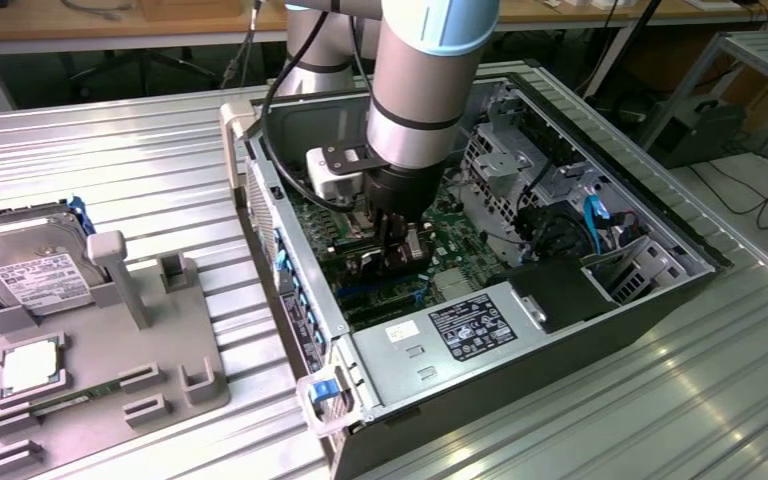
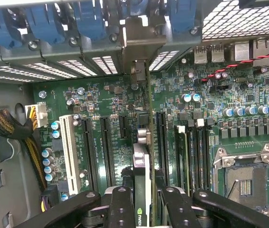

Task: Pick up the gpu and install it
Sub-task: 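Insert the gpu into the slot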

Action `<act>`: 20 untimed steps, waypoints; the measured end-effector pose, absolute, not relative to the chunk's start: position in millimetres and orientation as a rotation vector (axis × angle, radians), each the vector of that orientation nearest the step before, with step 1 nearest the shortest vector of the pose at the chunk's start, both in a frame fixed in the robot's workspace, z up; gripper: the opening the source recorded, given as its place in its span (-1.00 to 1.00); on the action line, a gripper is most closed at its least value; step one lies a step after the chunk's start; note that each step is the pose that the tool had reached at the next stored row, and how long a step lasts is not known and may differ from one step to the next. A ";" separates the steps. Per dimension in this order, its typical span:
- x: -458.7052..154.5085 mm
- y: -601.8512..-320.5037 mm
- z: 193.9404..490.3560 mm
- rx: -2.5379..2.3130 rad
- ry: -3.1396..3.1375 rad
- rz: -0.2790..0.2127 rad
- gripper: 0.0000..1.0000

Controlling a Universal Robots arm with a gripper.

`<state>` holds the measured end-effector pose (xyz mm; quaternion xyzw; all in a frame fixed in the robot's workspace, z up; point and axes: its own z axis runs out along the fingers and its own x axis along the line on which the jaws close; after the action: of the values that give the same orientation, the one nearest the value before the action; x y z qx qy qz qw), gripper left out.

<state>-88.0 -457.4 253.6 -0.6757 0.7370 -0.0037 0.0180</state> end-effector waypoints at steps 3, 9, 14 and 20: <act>-88.0 -457.4 253.6 -2.099 2.289 -0.012 -0.47; -88.1 -456.8 255.8 -2.100 2.288 -0.011 -0.47; -88.2 -456.6 256.2 -2.101 2.287 -0.012 -0.47; -88.2 -456.0 256.0 -2.120 2.269 -0.012 -0.47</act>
<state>-88.2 -456.0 256.0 -0.6826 0.7306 -0.0037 0.0179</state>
